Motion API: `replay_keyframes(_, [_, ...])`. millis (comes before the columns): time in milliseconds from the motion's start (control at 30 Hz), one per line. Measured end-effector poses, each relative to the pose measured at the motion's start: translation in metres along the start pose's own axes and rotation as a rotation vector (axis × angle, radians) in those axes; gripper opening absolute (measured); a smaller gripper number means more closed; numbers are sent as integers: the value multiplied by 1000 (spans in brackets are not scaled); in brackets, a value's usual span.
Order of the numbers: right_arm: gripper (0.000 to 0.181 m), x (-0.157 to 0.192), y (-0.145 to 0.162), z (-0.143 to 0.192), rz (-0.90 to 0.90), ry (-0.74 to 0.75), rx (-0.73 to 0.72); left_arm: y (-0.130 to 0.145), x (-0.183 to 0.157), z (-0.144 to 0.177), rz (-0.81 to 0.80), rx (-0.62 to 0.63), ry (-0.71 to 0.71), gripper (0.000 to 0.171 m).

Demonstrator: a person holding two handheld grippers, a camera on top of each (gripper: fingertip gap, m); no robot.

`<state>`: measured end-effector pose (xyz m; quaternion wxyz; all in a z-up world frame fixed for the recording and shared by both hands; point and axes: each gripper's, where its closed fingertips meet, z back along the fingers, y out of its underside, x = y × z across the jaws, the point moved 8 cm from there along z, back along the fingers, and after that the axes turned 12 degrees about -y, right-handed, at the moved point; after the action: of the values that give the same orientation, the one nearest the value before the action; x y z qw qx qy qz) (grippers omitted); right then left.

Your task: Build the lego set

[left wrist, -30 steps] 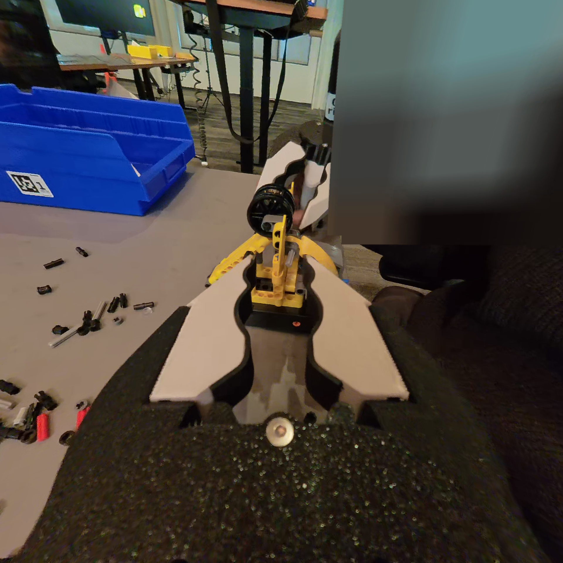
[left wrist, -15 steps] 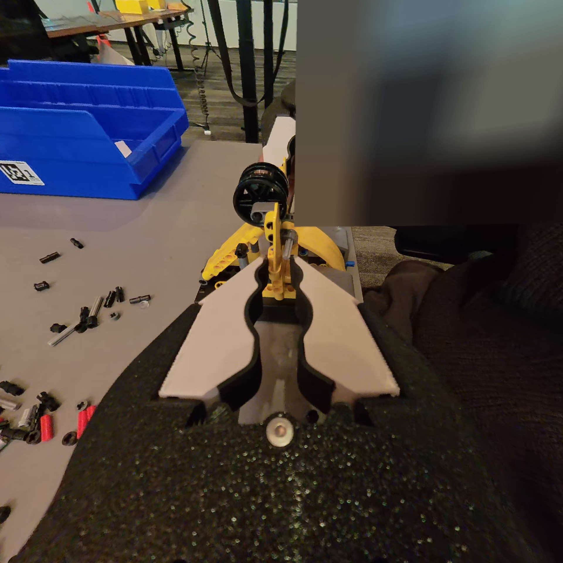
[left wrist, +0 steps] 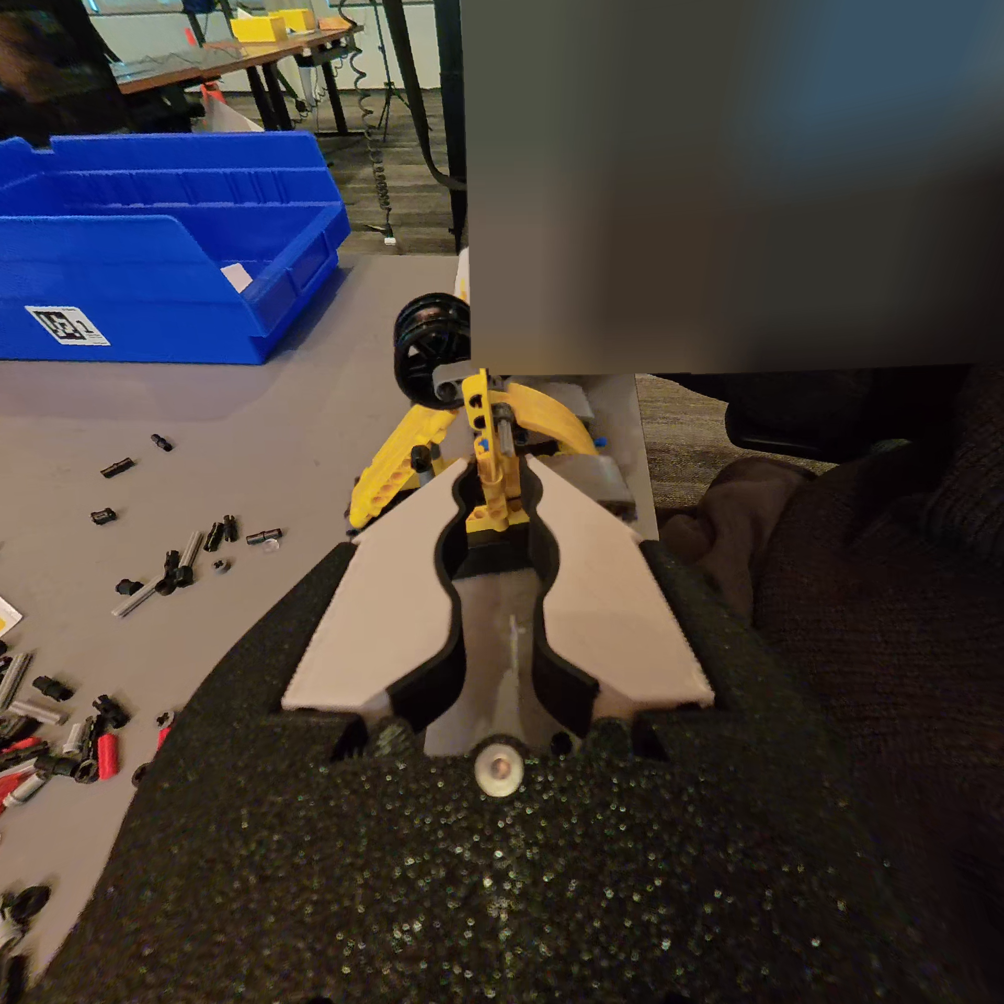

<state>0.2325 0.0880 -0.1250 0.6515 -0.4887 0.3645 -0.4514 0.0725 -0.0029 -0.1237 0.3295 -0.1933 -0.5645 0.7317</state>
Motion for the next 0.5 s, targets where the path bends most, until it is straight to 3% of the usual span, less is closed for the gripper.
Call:
replay_keyframes(100, [12,-2,0,0,35,89,19,1,-2,-1,-21,9,-10,14])
replay_keyframes(233, [26,2,2,8,94,287,119,1,-3,-2,-38,12,-24,14])
replay_keyframes(300, [39,15,-2,9,62,281,133,1,-4,-1,-42,10,-28,14])
replay_keyframes(400, [36,31,-7,-2,-59,284,85,1,-3,-2,-38,14,-28,14])
replay_keyframes(500, [49,35,-6,-9,-95,346,122,1,-2,-3,-26,21,-30,14])
